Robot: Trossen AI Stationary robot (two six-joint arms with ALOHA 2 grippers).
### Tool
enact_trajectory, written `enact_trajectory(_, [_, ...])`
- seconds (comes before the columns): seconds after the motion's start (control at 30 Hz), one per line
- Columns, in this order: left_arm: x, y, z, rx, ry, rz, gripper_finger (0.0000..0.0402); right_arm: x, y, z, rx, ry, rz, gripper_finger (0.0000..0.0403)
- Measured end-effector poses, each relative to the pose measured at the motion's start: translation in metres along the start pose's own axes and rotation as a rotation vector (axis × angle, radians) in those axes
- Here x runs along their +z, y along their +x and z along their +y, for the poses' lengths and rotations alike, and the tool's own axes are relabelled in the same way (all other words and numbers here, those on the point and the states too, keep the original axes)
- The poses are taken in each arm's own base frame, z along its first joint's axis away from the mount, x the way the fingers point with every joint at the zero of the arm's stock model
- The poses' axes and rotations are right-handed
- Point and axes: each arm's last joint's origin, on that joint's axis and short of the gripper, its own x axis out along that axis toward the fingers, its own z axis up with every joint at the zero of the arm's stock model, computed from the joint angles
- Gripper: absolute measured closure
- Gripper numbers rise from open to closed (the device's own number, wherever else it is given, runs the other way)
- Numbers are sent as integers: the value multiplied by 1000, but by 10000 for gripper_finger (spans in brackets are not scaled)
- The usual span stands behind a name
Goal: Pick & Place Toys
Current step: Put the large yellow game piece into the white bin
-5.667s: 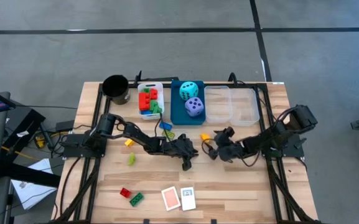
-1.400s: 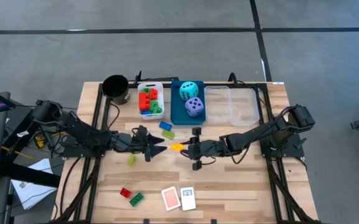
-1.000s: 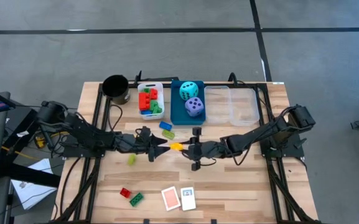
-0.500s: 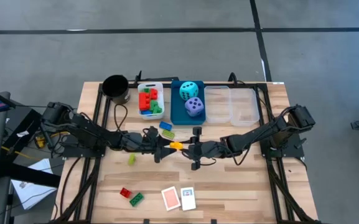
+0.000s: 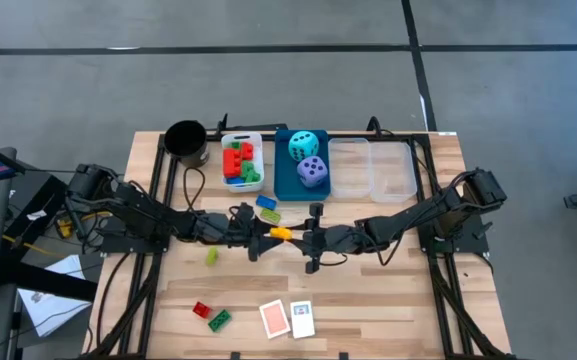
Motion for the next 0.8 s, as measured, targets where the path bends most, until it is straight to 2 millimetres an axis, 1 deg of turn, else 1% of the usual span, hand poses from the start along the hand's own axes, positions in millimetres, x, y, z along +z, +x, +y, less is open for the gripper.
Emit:
enact_trajectory(0.33, [2, 0, 2, 34, 0, -33, 106, 4, -1, 1, -1, 12, -32, 289])
enact_trajectory(0.43, [2, 0, 2, 33, 2, -34, 117, 4, -2, 3, 0, 10, -38, 289])
enact_trajectory(0.57, [2, 0, 1, 34, 2, -38, 158, 4, -2, 2, -1, 11, -38, 289])
enact_trajectory(0.73, [3, 0, 1, 32, 18, -41, 234, 4, -2, 2, -4, 4, -36, 289])
enact_trajectory(0.8, [3, 0, 1, 34, 30, -44, 258, 4, -2, 2, -13, -6, -33, 289])
